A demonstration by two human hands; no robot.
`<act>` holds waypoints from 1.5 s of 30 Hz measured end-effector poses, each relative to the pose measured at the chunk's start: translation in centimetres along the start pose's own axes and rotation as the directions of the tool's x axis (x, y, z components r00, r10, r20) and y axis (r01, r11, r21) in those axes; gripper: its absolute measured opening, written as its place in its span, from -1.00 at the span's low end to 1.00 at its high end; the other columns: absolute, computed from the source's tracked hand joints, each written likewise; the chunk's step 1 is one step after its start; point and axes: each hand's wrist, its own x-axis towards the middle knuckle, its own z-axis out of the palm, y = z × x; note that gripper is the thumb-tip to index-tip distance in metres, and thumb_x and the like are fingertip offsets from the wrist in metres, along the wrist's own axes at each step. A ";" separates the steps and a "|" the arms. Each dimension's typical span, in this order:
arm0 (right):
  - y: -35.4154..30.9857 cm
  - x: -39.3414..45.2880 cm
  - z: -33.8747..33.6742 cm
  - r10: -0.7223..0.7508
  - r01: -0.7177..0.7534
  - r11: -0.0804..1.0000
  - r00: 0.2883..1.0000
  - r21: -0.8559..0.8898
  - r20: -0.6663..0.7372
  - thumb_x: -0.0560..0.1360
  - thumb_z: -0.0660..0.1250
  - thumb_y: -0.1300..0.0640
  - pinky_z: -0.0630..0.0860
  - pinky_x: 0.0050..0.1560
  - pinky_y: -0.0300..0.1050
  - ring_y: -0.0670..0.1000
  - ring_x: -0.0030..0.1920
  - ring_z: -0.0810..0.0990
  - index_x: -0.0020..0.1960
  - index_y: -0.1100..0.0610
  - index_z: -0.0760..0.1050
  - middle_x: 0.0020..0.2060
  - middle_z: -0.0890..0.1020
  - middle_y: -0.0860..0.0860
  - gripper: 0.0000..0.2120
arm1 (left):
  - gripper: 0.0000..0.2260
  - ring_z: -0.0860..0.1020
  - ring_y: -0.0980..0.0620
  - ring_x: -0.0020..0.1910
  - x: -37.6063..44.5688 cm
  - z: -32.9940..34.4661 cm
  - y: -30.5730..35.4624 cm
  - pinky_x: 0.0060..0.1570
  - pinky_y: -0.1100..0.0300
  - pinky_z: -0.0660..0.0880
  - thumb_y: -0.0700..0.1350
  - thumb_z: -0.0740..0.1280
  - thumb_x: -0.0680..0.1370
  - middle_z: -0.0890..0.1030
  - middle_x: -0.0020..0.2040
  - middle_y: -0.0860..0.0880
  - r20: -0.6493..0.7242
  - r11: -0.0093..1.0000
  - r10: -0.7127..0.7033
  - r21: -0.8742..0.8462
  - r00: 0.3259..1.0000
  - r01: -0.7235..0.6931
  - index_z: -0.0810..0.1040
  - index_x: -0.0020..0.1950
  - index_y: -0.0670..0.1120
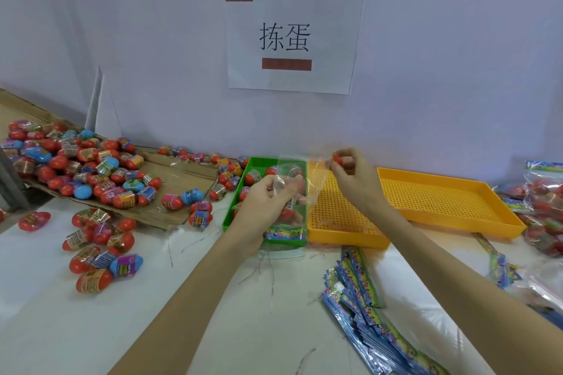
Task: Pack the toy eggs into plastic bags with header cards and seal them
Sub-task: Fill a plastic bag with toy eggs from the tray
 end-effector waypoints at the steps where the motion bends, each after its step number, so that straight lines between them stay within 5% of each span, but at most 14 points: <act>1: -0.4 -0.9 -1.0 0.027 -0.027 0.995 1.000 0.096 0.004 0.66 0.34 0.08 0.59 -0.19 -0.29 -0.05 -0.03 0.65 0.19 0.02 0.54 0.01 0.68 -0.01 -0.88 | -0.60 0.68 -0.02 -0.32 0.0 0.0 0.0 -0.23 0.16 0.65 0.14 0.43 0.57 0.76 -0.04 -0.08 0.010 1.000 0.024 0.020 1.000 -0.024 0.57 0.25 -0.12; 7: -3.5 -6.7 -6.3 -0.120 0.149 0.921 0.987 0.360 -0.103 0.64 0.37 0.17 0.62 -0.21 -0.23 -0.03 0.04 0.72 0.32 0.05 0.59 0.08 0.73 -0.08 -0.73 | -0.64 0.71 -0.07 -0.24 -0.2 0.6 0.0 -0.35 0.22 0.61 0.17 0.48 0.50 0.74 -0.12 0.02 0.084 0.936 0.200 0.277 0.976 -0.216 0.60 0.17 -0.01; 11: -4.4 -8.2 -7.0 -0.250 0.243 0.893 0.968 0.379 -0.031 0.62 0.36 0.31 0.65 -0.24 -0.14 0.07 0.12 0.71 0.32 0.17 0.57 0.12 0.72 0.00 -0.71 | -0.67 0.54 0.22 -0.38 -0.6 1.2 -0.2 -0.34 0.37 0.47 0.18 0.51 0.48 0.68 -0.17 0.16 0.149 0.832 0.362 0.393 0.920 -0.391 0.61 0.15 0.07; 17: -3.8 -8.8 -7.8 -0.254 0.216 0.949 0.955 0.231 0.149 0.61 0.36 0.26 0.59 -0.36 -0.17 -0.04 -0.10 0.75 0.32 0.07 0.58 0.04 0.72 -0.10 -0.70 | -0.65 0.53 0.18 -0.36 -1.0 1.9 -0.4 -0.34 0.43 0.42 0.13 0.53 0.49 0.65 -0.13 0.15 0.219 0.735 0.484 0.424 0.847 -0.529 0.59 0.20 0.04; 20: -3.6 -8.8 -8.0 -0.196 0.153 0.959 0.966 0.238 0.170 0.61 0.37 0.25 0.59 -0.40 -0.07 0.07 -0.12 0.76 0.29 0.08 0.53 0.03 0.72 -0.06 -0.73 | -0.63 0.57 0.12 -0.32 -0.9 1.8 -0.5 -0.31 0.42 0.44 0.14 0.54 0.47 0.66 -0.13 0.15 0.206 0.711 0.517 0.437 0.830 -0.551 0.60 0.20 0.03; 26: -3.8 -9.1 -8.0 -0.107 0.024 0.970 0.937 0.243 0.334 0.58 0.42 0.18 0.63 -0.27 -0.13 -0.03 -0.11 0.73 0.18 0.07 0.61 -0.01 0.73 -0.08 -0.82 | -0.62 0.56 0.11 -0.34 -1.0 1.8 -0.5 -0.33 0.42 0.42 0.21 0.49 0.47 0.66 -0.13 0.16 0.217 0.668 0.570 0.440 0.793 -0.600 0.62 0.17 0.03; 32: -3.8 -9.3 -8.0 -0.056 -0.050 0.967 0.914 0.249 0.403 0.38 0.54 -0.03 0.69 -0.01 -0.10 0.00 -0.03 0.74 0.19 0.00 0.62 -0.01 0.73 -0.04 -0.60 | -0.63 0.58 0.10 -0.32 -1.0 1.8 -0.3 -0.32 0.37 0.45 0.23 0.51 0.44 0.70 -0.14 0.11 0.169 0.756 0.511 0.377 0.843 -0.534 0.62 0.15 0.09; 36: -3.5 -9.2 -7.8 -0.041 -0.042 0.951 0.965 0.308 0.259 0.45 0.52 0.09 0.58 -0.26 -0.27 -0.08 -0.29 0.69 0.01 0.14 0.65 -0.21 0.75 0.04 -0.81 | -0.50 0.71 0.01 -0.11 -1.0 1.3 0.2 -0.16 0.22 0.65 0.37 0.49 0.41 0.75 -0.03 0.05 0.245 0.914 0.251 0.258 0.936 -0.313 0.62 0.21 0.12; 39: -3.1 -9.0 -8.2 0.024 -0.103 0.949 0.966 0.299 0.257 0.47 0.50 0.02 0.50 -0.33 -0.23 -0.06 -0.33 0.65 0.02 0.13 0.64 -0.22 0.75 0.04 -0.78 | -0.54 0.68 0.05 0.14 -0.6 0.5 0.3 0.18 0.12 0.61 0.17 0.62 0.39 0.72 0.14 0.09 0.301 0.934 0.160 0.262 0.940 -0.242 0.61 0.25 0.25; 42: -3.4 -9.2 -7.8 0.067 -0.183 0.929 0.938 0.322 0.340 0.42 0.50 -0.07 0.57 -0.28 -0.23 0.03 -0.16 0.75 0.19 0.04 0.58 -0.04 0.74 -0.02 -0.61 | -0.58 0.66 0.14 0.16 -0.6 0.1 0.3 0.14 0.28 0.59 0.03 0.63 0.43 0.72 0.15 0.13 0.288 0.934 0.181 0.249 0.940 -0.256 0.64 0.25 0.20; 45: -3.3 -9.6 -7.1 0.011 -0.111 0.959 0.935 0.262 0.355 0.45 0.53 -0.03 0.69 -0.10 -0.13 0.05 -0.15 0.75 0.19 -0.04 0.63 0.00 0.71 -0.05 -0.68 | -0.57 0.67 0.12 0.18 -0.7 0.4 0.2 0.14 0.30 0.58 -0.03 0.60 0.47 0.73 0.13 0.09 0.328 0.936 0.168 0.244 0.930 -0.255 0.61 0.30 0.09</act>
